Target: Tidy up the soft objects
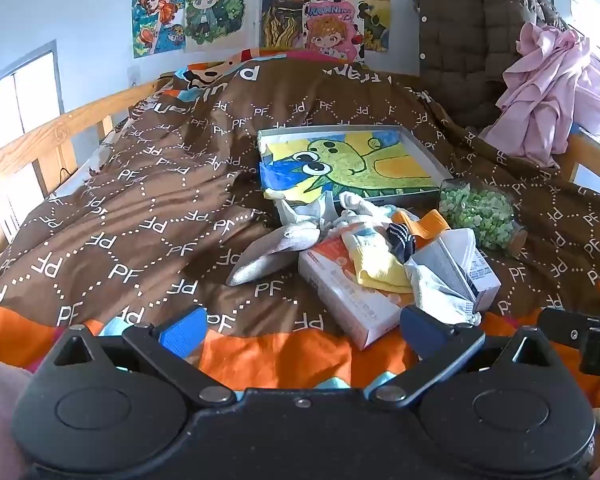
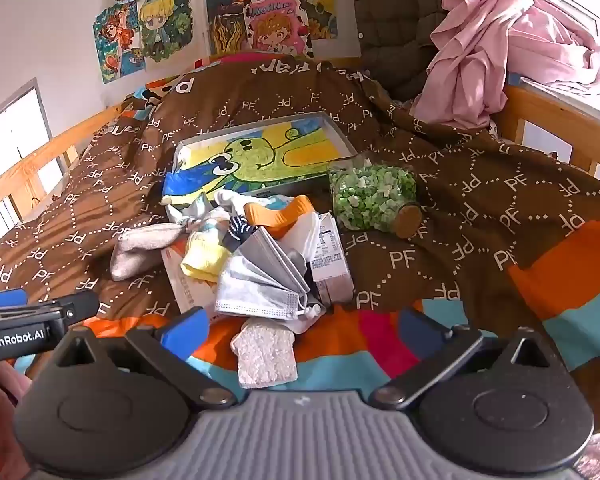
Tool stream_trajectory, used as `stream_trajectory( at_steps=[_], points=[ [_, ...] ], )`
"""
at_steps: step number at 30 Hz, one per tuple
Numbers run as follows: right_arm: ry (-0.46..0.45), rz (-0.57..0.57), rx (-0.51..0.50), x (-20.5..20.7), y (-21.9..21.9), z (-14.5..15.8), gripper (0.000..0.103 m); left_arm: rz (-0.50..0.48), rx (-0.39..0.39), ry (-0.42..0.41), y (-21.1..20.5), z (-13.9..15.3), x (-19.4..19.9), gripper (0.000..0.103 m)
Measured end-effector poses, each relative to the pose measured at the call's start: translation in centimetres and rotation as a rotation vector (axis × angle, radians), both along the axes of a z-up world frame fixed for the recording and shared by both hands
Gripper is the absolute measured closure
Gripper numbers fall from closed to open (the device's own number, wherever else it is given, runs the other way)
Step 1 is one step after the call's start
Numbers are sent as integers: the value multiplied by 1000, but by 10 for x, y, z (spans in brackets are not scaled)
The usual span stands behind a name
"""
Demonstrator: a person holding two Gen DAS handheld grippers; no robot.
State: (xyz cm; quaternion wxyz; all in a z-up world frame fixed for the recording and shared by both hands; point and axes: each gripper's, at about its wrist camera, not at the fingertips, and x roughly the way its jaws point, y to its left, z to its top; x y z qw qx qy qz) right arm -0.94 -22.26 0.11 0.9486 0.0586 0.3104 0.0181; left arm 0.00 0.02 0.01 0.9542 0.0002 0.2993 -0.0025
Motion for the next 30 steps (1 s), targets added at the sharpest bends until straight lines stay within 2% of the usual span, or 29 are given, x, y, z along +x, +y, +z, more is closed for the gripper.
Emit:
stream_trajectory(
  at_steps=[30],
  points=[
    [14, 2, -8, 3, 2, -3, 0, 0, 4, 3, 0, 0, 0, 1]
  ],
)
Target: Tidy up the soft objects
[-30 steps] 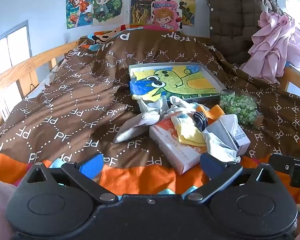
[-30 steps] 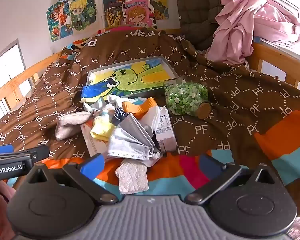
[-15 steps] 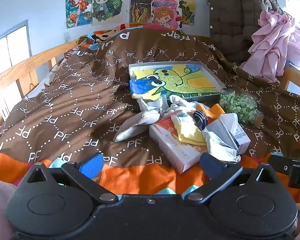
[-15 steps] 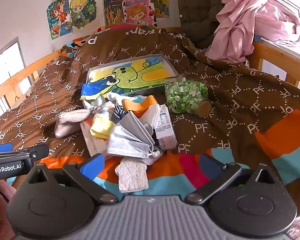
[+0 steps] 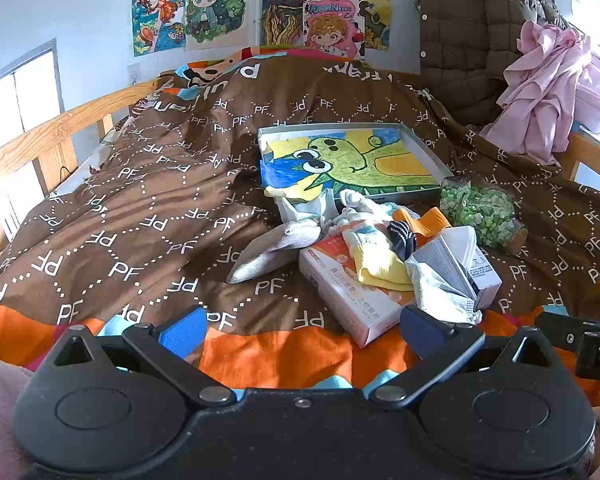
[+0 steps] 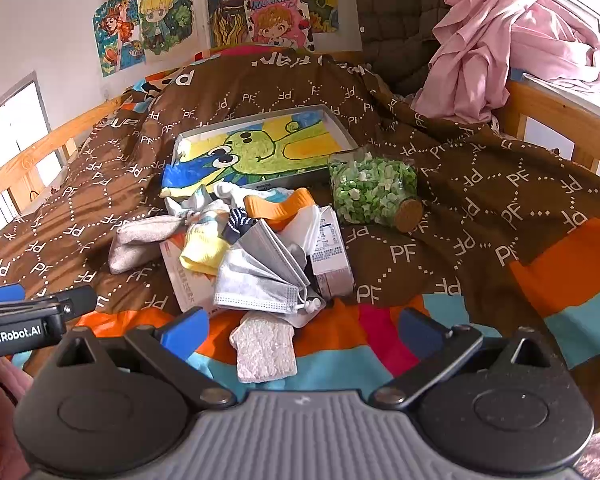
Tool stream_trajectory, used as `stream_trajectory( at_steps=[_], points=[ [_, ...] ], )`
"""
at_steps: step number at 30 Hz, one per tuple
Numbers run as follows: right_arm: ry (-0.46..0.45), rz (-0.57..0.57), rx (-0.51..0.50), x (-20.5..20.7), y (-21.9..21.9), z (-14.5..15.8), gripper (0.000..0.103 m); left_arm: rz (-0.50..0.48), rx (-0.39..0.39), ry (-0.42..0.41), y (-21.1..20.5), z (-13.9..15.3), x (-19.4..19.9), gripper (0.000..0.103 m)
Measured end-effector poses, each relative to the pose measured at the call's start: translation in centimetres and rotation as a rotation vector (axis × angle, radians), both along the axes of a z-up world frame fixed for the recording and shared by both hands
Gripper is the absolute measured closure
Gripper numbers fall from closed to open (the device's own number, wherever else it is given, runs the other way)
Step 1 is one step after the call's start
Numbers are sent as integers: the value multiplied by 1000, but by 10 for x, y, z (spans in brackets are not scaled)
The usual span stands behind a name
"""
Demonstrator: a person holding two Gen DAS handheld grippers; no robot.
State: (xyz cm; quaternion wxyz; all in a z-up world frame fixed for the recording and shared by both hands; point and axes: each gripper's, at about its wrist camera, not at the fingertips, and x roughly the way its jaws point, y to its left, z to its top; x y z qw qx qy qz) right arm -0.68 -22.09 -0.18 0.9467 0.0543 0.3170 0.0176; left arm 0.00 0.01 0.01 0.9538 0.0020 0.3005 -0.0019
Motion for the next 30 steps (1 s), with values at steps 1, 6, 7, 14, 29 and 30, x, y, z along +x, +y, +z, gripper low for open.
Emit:
stream_trajectory(
  at_steps=[1, 6, 7, 14, 29, 30],
  points=[
    [0, 0, -1, 1, 2, -5, 0, 0, 0, 0, 0, 0, 0, 1],
    [2, 0, 0, 1, 1, -3, 0, 0, 0, 1, 0, 0, 0, 1],
    [2, 0, 0, 1, 1, -2, 0, 0, 0, 1, 0, 0, 0, 1],
    [4, 0, -1, 1, 0, -1, 0, 0, 1, 1, 0, 0, 0, 1],
    [7, 0, -2, 0, 1, -1, 0, 0, 1, 2, 0, 0, 0, 1],
    [7, 0, -2, 1, 1, -1, 0, 1, 1, 2, 0, 0, 0, 1]
  ],
)
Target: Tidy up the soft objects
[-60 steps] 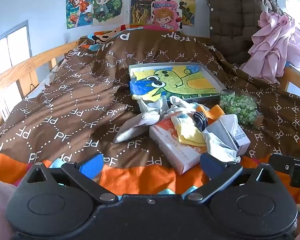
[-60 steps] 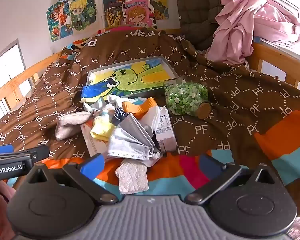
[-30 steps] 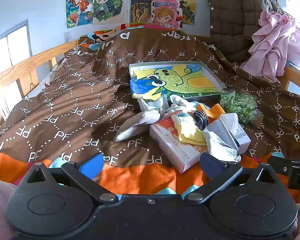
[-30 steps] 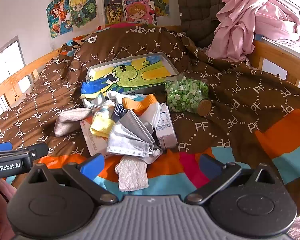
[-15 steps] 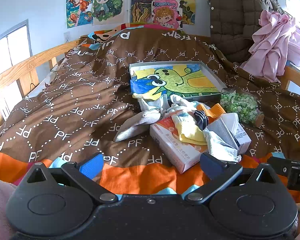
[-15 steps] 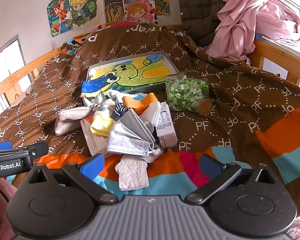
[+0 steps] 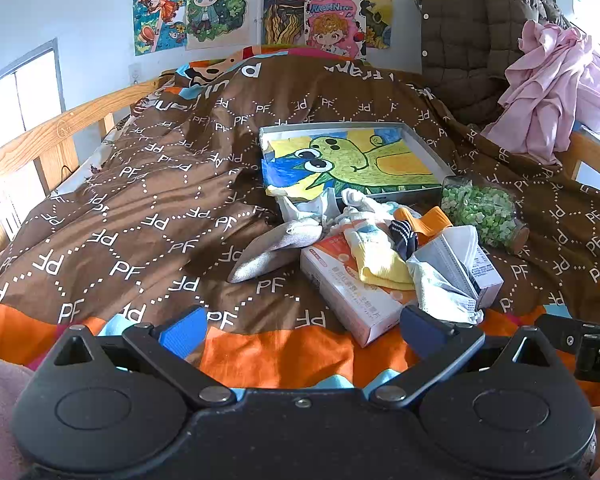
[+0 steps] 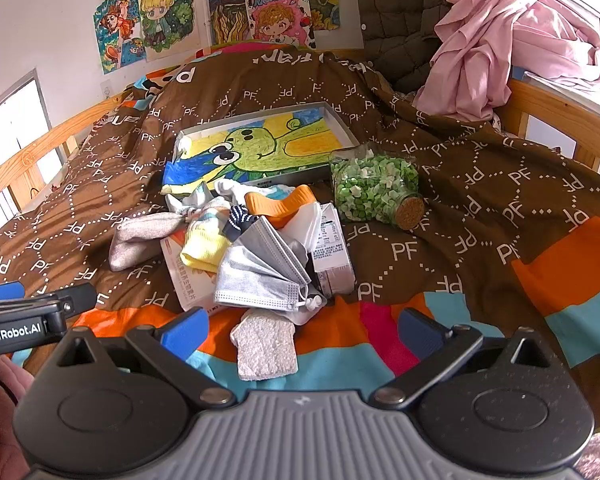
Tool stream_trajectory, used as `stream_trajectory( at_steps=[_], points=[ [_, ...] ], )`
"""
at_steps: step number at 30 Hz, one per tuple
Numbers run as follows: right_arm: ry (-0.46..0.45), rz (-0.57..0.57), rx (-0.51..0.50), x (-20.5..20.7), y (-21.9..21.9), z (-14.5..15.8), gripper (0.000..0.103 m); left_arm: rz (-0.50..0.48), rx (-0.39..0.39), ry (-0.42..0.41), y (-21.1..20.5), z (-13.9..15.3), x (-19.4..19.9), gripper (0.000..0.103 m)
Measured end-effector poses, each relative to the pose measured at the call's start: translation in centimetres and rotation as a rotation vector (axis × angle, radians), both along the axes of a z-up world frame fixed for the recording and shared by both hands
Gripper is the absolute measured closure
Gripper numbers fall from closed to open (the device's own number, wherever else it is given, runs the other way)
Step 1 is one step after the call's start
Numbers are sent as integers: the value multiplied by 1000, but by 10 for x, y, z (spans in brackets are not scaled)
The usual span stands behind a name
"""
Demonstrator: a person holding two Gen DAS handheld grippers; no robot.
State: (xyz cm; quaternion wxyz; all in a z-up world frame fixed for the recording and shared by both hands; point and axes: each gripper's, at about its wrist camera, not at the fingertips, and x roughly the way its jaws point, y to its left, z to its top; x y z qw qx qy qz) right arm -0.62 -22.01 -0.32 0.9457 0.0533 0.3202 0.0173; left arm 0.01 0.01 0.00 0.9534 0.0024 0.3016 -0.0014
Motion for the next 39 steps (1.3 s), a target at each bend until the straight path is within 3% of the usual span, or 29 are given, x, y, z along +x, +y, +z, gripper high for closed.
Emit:
stream_trajectory(
  at_steps=[39],
  points=[
    [1, 3, 3, 1, 2, -2, 0, 1, 1, 3, 0, 0, 0, 1]
  ],
)
